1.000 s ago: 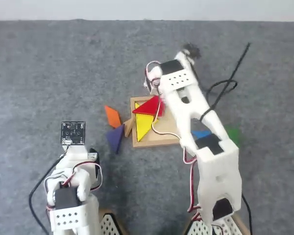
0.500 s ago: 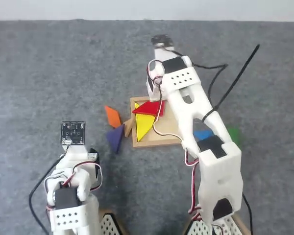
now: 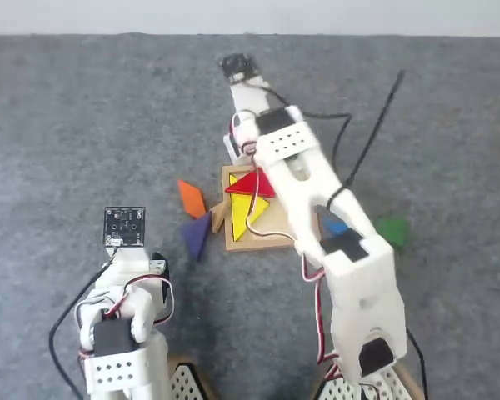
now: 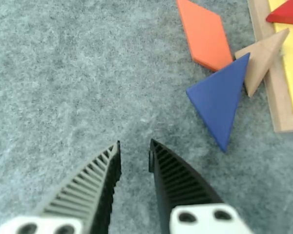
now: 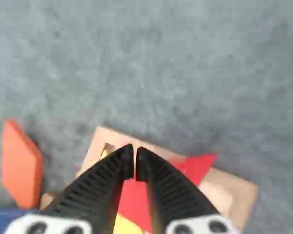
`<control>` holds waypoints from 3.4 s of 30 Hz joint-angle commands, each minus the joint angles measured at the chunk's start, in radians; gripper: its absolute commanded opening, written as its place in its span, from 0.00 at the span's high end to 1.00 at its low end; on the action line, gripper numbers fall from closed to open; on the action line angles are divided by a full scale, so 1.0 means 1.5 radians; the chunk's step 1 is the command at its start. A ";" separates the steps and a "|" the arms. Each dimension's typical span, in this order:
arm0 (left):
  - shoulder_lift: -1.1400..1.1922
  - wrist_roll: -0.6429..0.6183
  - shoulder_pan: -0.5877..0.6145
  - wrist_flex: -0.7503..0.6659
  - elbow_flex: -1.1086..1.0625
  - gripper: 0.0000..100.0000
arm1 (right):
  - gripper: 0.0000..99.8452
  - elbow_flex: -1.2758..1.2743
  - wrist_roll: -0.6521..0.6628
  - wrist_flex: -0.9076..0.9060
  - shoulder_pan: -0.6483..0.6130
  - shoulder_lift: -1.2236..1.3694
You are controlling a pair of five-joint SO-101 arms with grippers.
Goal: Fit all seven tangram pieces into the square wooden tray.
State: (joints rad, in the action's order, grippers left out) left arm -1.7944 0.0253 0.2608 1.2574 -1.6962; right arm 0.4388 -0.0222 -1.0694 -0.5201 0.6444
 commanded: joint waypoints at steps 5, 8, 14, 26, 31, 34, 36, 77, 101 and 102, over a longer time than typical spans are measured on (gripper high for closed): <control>-0.013 0.001 0.004 0.002 0.009 0.91 | 0.99 0.040 -0.009 0.007 0.006 0.019; -0.013 0.001 0.004 0.002 0.009 0.91 | 0.99 0.040 -0.009 0.002 0.026 0.015; -0.013 0.001 0.004 0.002 0.009 0.91 | 0.99 0.036 -0.011 -0.024 0.070 0.016; -0.013 0.001 0.004 0.002 0.009 0.91 | 0.99 0.036 -0.012 -0.038 0.104 0.016; -0.013 0.001 0.004 0.002 0.009 0.91 | 0.99 0.036 -0.013 -0.053 0.126 0.016; -0.013 0.001 0.004 0.002 0.009 0.91 | 0.99 0.036 -0.013 -0.061 0.141 0.016; -0.013 0.001 0.004 0.002 0.009 0.91 | 0.99 0.036 -0.013 -0.063 0.144 0.014; -0.013 0.001 0.004 0.002 0.009 0.91 | 0.99 -0.062 0.025 -0.053 0.090 -0.006; -0.013 0.001 0.004 0.002 0.009 0.91 | 0.99 -0.377 0.069 -0.094 0.118 -0.507; -0.013 0.001 0.004 0.002 0.009 0.91 | 0.99 -0.432 0.083 -0.082 0.149 -0.554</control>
State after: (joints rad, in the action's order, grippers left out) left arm -1.7944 0.0253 0.2608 1.2574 -1.6962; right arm -0.0307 0.0468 -1.2352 -0.3882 0.0644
